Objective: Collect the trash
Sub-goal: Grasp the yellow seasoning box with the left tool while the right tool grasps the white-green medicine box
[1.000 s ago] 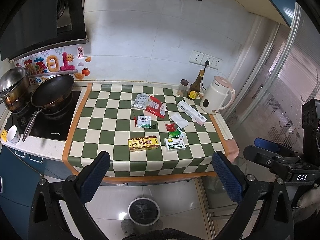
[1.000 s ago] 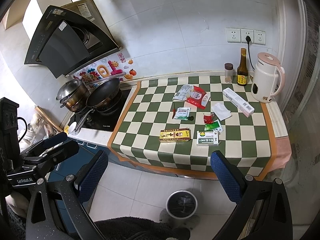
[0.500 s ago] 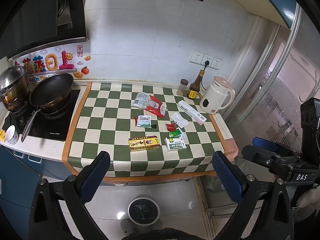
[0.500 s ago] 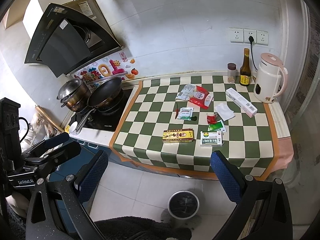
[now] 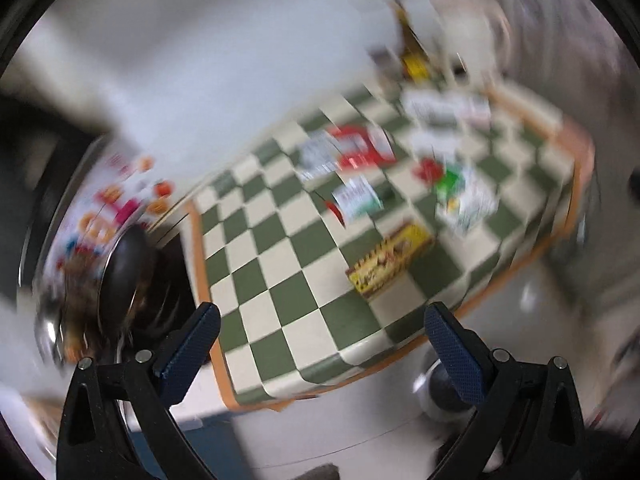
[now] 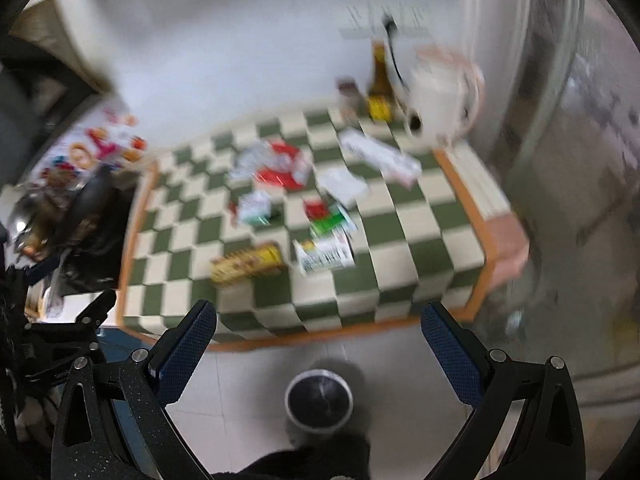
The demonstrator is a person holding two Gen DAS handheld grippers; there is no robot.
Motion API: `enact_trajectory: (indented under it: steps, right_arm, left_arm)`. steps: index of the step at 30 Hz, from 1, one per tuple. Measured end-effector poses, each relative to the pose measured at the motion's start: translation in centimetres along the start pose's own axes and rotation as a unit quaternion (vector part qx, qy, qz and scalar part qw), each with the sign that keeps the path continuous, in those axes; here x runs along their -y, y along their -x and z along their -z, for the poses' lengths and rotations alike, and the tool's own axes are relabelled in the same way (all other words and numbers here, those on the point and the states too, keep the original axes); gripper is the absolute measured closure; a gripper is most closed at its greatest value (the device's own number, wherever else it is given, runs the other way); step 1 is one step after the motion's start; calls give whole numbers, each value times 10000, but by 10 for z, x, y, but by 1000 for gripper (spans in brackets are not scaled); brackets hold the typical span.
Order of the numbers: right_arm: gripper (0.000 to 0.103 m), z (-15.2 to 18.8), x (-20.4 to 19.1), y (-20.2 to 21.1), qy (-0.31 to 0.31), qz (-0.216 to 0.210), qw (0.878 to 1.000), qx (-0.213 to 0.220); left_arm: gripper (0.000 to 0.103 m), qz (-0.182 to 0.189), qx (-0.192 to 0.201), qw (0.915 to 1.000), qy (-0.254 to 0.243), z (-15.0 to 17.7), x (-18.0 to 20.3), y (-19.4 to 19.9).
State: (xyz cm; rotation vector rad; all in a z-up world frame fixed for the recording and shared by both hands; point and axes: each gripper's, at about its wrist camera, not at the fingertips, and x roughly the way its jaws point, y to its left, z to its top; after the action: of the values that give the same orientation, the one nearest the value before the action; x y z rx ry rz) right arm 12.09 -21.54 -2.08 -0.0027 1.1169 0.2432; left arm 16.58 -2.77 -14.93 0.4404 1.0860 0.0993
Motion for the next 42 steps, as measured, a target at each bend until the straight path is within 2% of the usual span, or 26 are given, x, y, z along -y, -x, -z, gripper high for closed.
enact_trajectory:
  steps: [3,5,8,10,14,17,18,19,22,24,25,26,27,29,31,32,33,34,36,37,38,39,40,41,42]
  right_arm:
    - [0,-3,19,-53,-130,195,9985,-503]
    - [0,-4,32,-88,-132,317,9963,-792]
    - [0,-10,51,-144,-84,404,9916,-1223]
    - [0,-19,63,-183,-42,341,9881,-1501]
    - [0,-36,78,-248,161,123,9791,-2024]
    - [0,-47,71,-278,727,86,9708,-2283]
    - [0,-50,67,-284,917,58,9677,-2347]
    - [0,-54,63,-290,1121,23,9642,-2405]
    - [0,-65,39,-306,1977,-151,9465,-2546]
    - [0,-70,20,-313,2557,-163,9313,-2588]
    - [0,-71,7,-317,2962,-124,9196,-2579]
    - [0,-71,-5,-321,3378,-72,9061,-2545]
    - [0,-69,-14,-325,3670,-33,8952,-2529]
    - [0,-63,-34,-336,4396,80,8621,-2519]
    - [0,-53,-51,-350,5079,247,8253,-2454]
    - [0,-46,-59,-357,5441,306,8022,-2440]
    - [0,-45,-64,-359,5574,109,7916,-2499]
    - [6,-43,-70,-362,5731,8,7787,-2554]
    - [20,-41,-78,-370,5924,80,7631,-2584]
    - [20,-40,-80,-376,5979,122,7570,-2635]
    - [21,-40,-80,-379,5896,103,7627,-2656]
    - [22,-49,-80,-383,5567,66,7850,-2717]
    - [22,-64,-78,-387,5029,45,8171,-2818]
    - [22,-76,-72,-389,4572,-21,8402,-2918]
    - [22,-92,-66,-391,3918,-231,8684,-3032]
  left_arm:
    - [0,81,-550,9943,-904,-11,22,-63]
    - [1,300,-928,9857,-1371,-15,38,-101]
    - [8,393,-1381,9723,-1842,-22,59,-152]
    - [11,448,-1659,9644,-2011,-30,70,-184]
    - [11,709,-2012,9543,-2093,-45,80,-226]
    - [20,938,-2191,9461,-2191,-49,81,-239]
    - [31,1115,-2224,9450,-2122,-52,79,-239]
    - [36,1266,-2283,9440,-2017,-56,79,-241]
    - [37,1158,-2435,9513,-1494,-56,68,-241]
    - [38,1019,-2628,9567,-733,-50,55,-241]
    - [38,965,-2697,9577,-254,-48,48,-241]
    - [38,952,-2782,9554,276,-43,39,-240]
    - [38,949,-2887,9489,851,-38,30,-240]
    - [38,868,-2937,9321,1934,-23,14,-235]
    - [38,693,-2909,9183,2594,-12,6,-230]
    - [38,631,-2863,9124,2857,-9,3,-227]
    - [38,560,-2845,9047,3120,-5,0,-225]
    - [38,520,-2837,9012,3236,-4,1,-223]
    - [38,436,-2856,8961,3369,-3,1,-222]
    - [38,430,-2860,8937,3430,-2,-1,-222]
    - [38,437,-2871,8918,3468,-3,2,-223]
    - [37,440,-2889,8903,3493,-1,2,-225]
    - [37,464,-2912,8883,3520,2,-2,-228]
    - [35,488,-2897,8869,3566,4,-4,-228]
    - [35,562,-2886,8827,3665,6,-7,-229]
